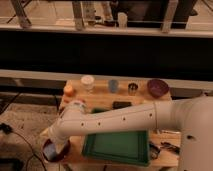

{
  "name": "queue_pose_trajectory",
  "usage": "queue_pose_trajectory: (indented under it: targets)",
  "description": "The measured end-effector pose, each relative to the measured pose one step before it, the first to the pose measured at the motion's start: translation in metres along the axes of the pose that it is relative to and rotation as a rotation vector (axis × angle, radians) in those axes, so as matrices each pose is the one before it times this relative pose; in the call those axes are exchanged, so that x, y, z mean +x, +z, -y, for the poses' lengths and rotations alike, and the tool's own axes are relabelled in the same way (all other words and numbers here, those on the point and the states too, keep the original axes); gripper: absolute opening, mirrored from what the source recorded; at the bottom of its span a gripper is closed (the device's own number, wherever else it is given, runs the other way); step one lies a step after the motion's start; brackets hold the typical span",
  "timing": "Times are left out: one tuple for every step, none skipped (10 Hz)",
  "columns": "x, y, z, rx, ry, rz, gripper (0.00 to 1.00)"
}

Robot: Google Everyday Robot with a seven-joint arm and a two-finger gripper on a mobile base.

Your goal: Wipe red bowl with eraser

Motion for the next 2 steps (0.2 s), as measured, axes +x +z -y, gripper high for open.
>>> queue_pose_trajectory:
  targets:
    - [0.00015,0.00015,0.00005,-0.00095,-0.00106,-0.00101,0.8]
    - [0.00074,-0.00009,-0.00012,-0.00086,0.00073,-0.00296,0.8]
